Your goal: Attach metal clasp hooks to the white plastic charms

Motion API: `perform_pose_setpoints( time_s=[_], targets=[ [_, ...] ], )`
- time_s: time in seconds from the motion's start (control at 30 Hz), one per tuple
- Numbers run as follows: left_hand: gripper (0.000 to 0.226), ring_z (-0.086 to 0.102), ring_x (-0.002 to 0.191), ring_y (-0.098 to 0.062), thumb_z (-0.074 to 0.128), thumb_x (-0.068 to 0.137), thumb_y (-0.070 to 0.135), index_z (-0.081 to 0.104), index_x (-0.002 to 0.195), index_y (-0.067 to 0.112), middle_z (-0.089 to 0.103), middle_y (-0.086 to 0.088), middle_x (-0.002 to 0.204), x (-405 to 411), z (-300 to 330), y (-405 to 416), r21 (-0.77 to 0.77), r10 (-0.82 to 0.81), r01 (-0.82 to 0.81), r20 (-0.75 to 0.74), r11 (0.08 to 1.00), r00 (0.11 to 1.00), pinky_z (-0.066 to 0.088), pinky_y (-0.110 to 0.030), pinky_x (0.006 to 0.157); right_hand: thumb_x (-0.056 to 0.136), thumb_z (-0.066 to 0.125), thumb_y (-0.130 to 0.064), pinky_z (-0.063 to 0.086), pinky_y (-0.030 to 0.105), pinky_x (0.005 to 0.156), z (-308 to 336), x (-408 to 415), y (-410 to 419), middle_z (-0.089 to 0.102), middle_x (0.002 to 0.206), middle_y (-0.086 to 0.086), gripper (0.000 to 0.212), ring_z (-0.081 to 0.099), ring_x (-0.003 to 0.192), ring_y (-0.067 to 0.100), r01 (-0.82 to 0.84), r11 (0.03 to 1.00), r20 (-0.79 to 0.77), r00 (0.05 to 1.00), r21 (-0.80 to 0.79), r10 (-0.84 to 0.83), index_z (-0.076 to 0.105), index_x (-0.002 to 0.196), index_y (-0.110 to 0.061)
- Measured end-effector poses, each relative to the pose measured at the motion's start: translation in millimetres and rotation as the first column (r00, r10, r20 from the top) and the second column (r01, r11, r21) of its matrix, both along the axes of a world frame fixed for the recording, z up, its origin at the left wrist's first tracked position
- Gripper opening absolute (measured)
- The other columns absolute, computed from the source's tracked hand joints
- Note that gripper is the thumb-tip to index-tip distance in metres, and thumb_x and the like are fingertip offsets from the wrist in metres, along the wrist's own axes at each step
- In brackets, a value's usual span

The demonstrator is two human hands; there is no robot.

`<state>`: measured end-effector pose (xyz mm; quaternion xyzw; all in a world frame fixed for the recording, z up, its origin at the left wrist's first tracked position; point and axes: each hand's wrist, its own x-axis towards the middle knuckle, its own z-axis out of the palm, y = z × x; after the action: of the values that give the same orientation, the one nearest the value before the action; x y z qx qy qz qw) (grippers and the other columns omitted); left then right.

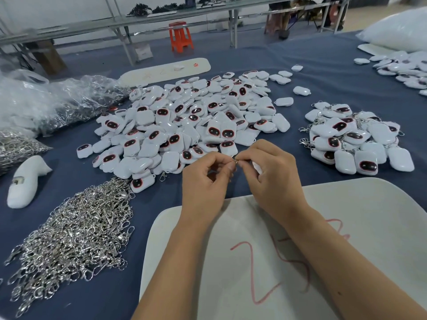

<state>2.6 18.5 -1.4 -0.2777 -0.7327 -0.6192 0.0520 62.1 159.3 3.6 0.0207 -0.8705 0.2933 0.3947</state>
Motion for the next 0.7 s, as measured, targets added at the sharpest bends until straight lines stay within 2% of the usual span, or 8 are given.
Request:
perform_pose_setpoints(
  time_s=[0.27, 0.4, 0.53, 0.7],
  targets=[
    [0.017, 0.061, 0.068, -0.013, 0.062, 0.095, 0.000, 0.067, 0.084, 0.011, 0.068, 0.005, 0.076, -2.9, -2.7, -0.4, -0.084, -0.019, 0.017, -0.014, 0.996, 1.000, 0.053, -0.032, 0.070, 0.092, 0.070, 0.005, 0.049, 0.038, 0.069, 1.6, 0.0, 1.9, 0.065, 0.084, 0.007, 0.011, 0.060, 0.072, 0.025, -0.036, 0.999, 0.047, 0.998, 0.020, 0.035, 0.076, 0.089, -0.004],
    [0.014, 0.064, 0.070, -0.011, 0.063, 0.096, 0.000, 0.070, 0.087, 0.008, 0.071, 0.003, 0.077, -3.4, -1.8, -1.4, -0.026, -0.027, 0.027, 0.020, 0.999, 0.999, 0.053, -0.027, 0.071, 0.092, 0.069, 0.003, 0.049, 0.036, 0.069, 0.5, -0.1, 0.7, 0.064, 0.084, 0.005, 0.012, 0.059, 0.072, 0.022, -0.019, 1.000, 0.043, 0.999, 0.004, 0.019, 0.075, 0.088, -0.006],
    [0.014, 0.065, 0.072, -0.017, 0.067, 0.094, 0.004, 0.071, 0.086, 0.015, 0.071, 0.006, 0.077, -2.6, -1.1, -1.3, -0.076, -0.025, 0.023, -0.036, 0.997, 0.999, 0.054, -0.031, 0.073, 0.091, 0.072, 0.003, 0.050, 0.037, 0.068, -0.1, -0.4, 0.8, 0.064, 0.083, 0.005, 0.010, 0.060, 0.071, 0.023, -0.004, 1.000, 0.043, 0.999, -0.005, 0.005, 0.076, 0.089, -0.006],
    [0.015, 0.064, 0.073, -0.016, 0.064, 0.094, 0.008, 0.068, 0.084, 0.019, 0.069, 0.008, 0.078, -3.1, -1.6, -1.5, -0.108, -0.034, 0.027, -0.064, 0.994, 0.997, 0.053, -0.028, 0.072, 0.091, 0.071, 0.003, 0.050, 0.036, 0.070, 0.1, 0.3, 1.7, 0.066, 0.086, 0.005, 0.011, 0.061, 0.074, 0.022, -0.013, 1.000, 0.043, 0.999, 0.004, 0.012, 0.076, 0.090, -0.006]
  ],
)
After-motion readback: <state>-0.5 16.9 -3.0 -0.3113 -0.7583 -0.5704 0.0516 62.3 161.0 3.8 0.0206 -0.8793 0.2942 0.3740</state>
